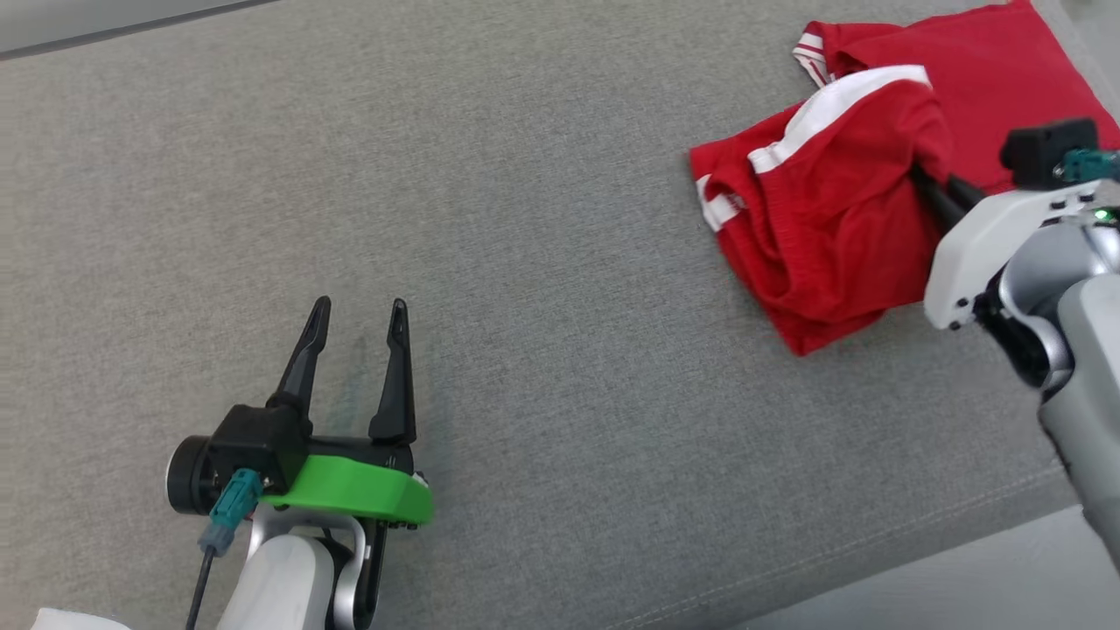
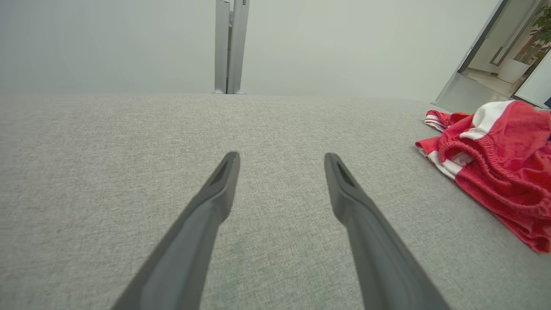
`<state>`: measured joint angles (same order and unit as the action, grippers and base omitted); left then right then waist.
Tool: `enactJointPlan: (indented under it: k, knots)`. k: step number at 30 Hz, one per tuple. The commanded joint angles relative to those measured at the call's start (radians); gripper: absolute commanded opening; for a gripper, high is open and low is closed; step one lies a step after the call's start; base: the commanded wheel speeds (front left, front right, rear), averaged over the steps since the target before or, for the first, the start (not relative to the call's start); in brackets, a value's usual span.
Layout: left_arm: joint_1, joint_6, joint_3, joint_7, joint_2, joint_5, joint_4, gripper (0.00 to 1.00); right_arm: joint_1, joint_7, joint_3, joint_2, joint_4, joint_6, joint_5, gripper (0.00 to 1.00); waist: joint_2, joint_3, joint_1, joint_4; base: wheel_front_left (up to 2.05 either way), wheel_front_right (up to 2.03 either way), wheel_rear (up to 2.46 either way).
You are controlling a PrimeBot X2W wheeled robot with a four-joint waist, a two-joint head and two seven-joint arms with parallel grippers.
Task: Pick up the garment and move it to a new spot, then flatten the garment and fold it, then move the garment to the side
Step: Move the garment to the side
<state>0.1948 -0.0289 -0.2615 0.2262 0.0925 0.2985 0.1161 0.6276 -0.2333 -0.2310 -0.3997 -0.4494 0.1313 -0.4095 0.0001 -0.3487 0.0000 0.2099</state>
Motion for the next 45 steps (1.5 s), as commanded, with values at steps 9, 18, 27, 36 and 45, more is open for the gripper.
enactJointPlan:
  k: [9,18,27,36,45]
  knots:
    - [0.014,-0.005,-0.005,0.020,-0.002,0.011,0.008,1.00,0.139,-0.105,-0.038,-0.180,-0.071,-0.001,0.015,0.00,-0.0001,-0.008,0.0000,-0.111,0.00,0.00,0.00]
    - [0.031,-0.002,-0.022,0.021,0.002,0.001,0.005,1.00,0.245,-0.138,-0.038,-0.303,-0.179,-0.002,0.008,0.00,-0.0001,-0.053,0.0000,-0.164,0.00,0.00,0.00]
    - [0.032,-0.008,-0.033,0.014,0.013,-0.005,0.000,1.00,0.270,-0.101,0.011,-0.336,-0.297,-0.002,0.086,0.00,-0.0001,-0.074,0.0000,-0.182,0.00,0.00,0.00]
    - [0.032,-0.011,-0.052,-0.006,0.026,-0.016,-0.007,1.00,0.308,0.012,0.081,-0.268,-0.386,-0.002,0.236,1.00,-0.0001,-0.076,0.0000,-0.165,0.00,0.00,0.00]
    - [0.023,-0.018,-0.052,-0.016,0.034,-0.003,-0.007,1.00,0.326,0.105,0.067,-0.193,-0.399,-0.002,0.233,1.00,-0.0001,-0.031,0.0000,-0.133,0.00,0.00,0.00]
